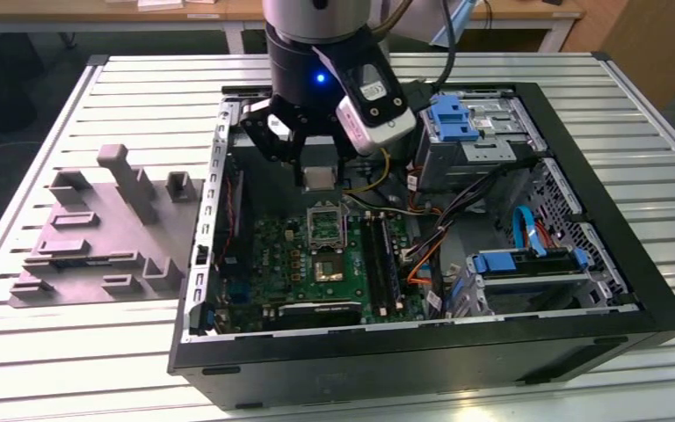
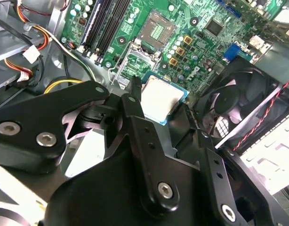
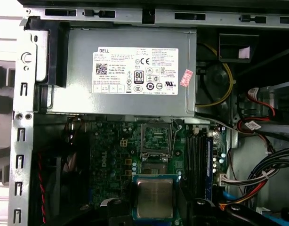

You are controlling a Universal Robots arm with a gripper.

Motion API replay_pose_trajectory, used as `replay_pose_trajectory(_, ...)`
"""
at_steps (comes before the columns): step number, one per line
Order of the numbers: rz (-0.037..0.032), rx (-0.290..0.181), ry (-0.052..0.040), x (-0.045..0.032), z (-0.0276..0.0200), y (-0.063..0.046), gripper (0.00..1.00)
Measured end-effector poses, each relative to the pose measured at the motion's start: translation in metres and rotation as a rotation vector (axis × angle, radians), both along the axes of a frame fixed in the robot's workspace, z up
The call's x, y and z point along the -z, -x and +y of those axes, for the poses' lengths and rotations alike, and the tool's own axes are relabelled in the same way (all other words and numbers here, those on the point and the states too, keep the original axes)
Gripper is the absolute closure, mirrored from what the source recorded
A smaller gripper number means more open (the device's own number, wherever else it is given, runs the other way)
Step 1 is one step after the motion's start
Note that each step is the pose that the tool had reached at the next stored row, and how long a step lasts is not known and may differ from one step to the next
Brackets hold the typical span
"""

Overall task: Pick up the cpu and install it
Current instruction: 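Place the cpu into insertion slot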

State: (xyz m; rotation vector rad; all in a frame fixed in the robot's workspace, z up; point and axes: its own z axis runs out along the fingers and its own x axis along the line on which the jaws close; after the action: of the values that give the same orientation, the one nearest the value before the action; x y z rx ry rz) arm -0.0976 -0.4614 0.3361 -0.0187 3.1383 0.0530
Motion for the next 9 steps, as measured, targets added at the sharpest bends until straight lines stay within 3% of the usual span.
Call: replay_pose_trajectory(9, 0.0005, 0.0, 0.001, 0.0008, -0.0013, 0.0, 0.53)
